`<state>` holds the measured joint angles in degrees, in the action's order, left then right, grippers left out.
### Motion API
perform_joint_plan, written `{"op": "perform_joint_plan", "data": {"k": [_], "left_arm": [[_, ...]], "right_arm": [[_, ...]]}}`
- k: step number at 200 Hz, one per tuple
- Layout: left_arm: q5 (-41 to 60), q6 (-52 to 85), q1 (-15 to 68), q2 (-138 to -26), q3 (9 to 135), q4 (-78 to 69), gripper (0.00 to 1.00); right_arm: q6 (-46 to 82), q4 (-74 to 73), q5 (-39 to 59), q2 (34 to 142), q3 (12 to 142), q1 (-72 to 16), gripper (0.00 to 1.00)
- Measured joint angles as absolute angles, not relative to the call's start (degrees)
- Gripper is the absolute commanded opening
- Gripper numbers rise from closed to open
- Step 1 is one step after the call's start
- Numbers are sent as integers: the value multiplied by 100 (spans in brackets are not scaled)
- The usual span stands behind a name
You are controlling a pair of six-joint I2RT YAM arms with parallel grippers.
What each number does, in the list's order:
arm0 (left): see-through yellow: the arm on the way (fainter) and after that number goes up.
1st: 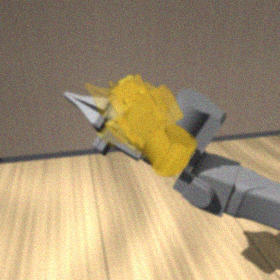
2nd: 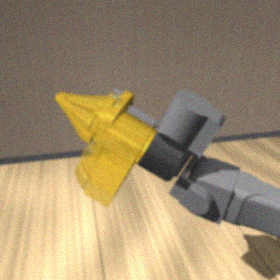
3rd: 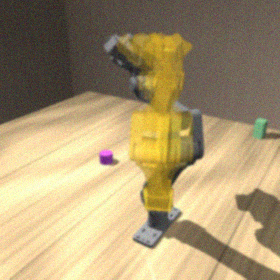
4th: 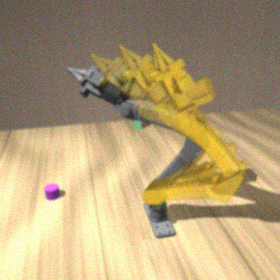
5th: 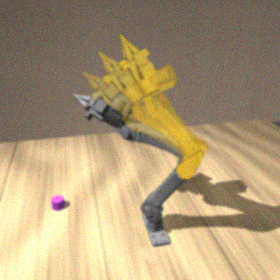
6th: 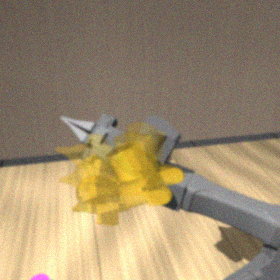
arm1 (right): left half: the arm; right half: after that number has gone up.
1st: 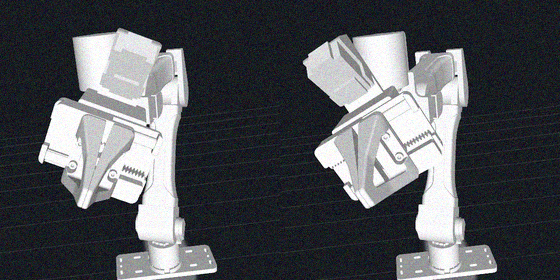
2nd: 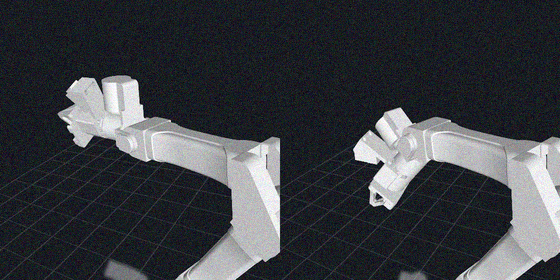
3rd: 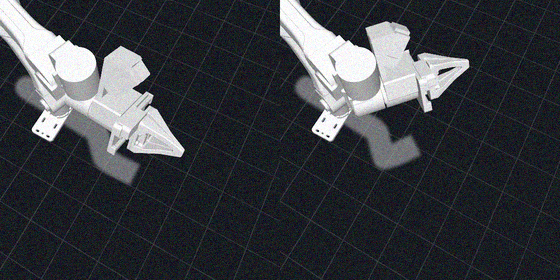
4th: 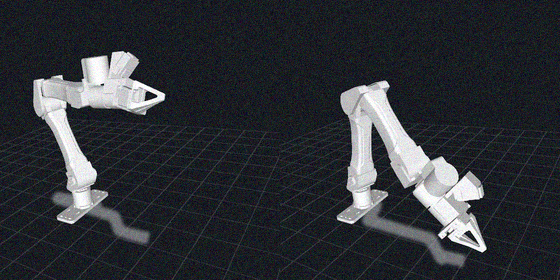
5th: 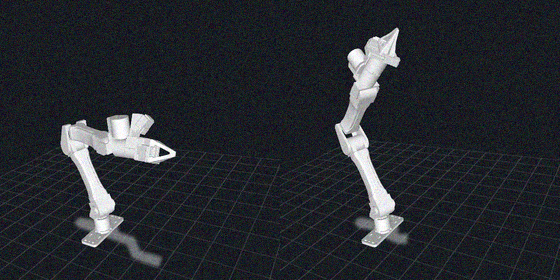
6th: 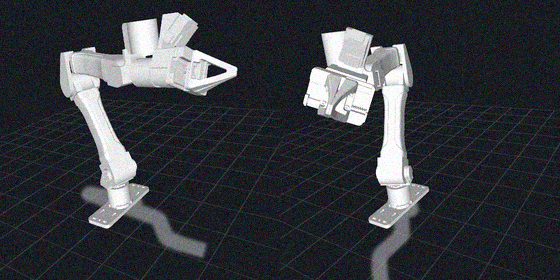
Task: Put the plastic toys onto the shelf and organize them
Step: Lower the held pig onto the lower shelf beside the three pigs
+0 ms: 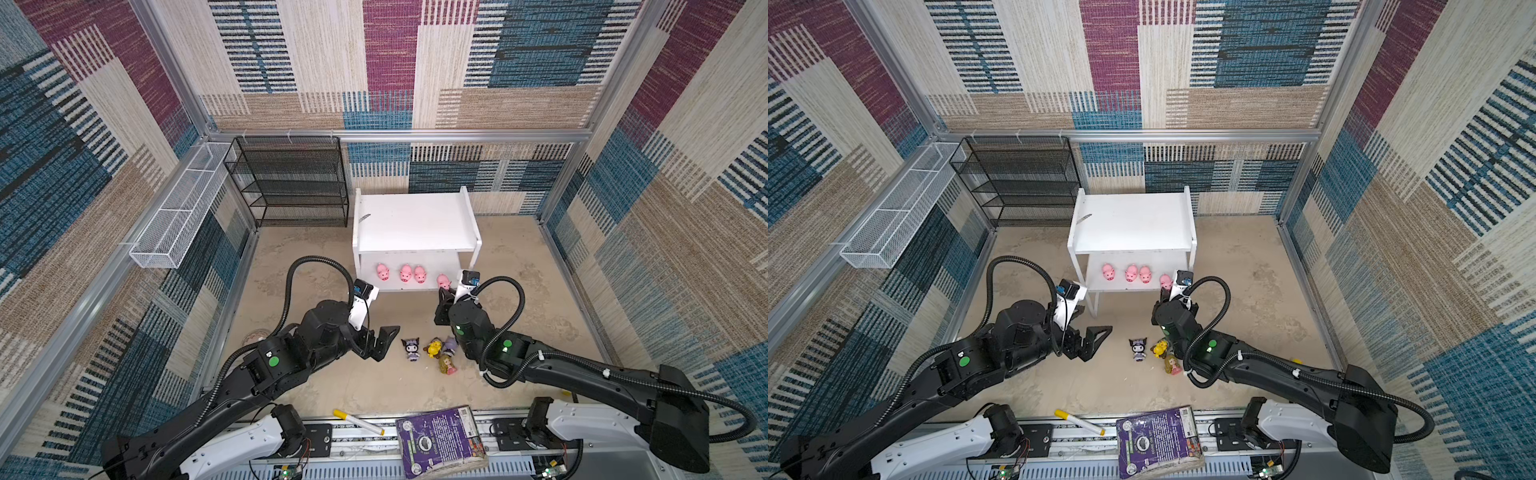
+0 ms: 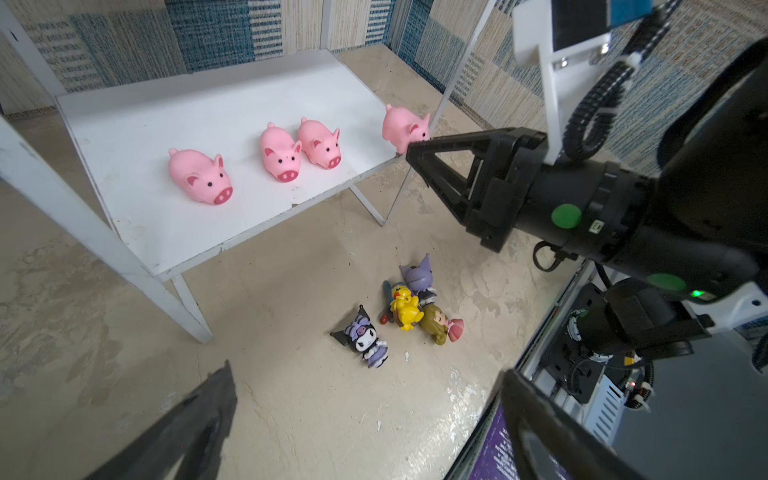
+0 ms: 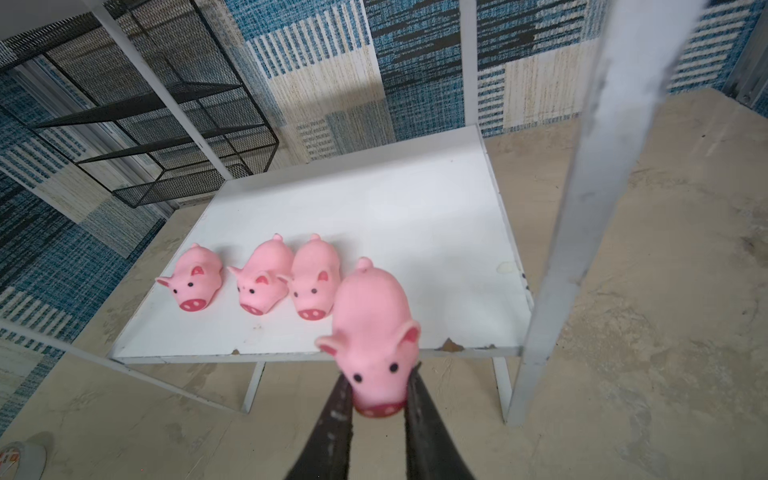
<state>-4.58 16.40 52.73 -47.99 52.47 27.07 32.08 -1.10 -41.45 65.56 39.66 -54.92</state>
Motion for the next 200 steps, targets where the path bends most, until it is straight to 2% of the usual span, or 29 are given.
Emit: {"op": "perform_joint_plan", "data": {"k": [200], "left_arm": [[-266,1479,5280,-4845,5347,2530,99]], "right_arm": [[2692,-950,-3522,7732,4250,-4672,25]]}}
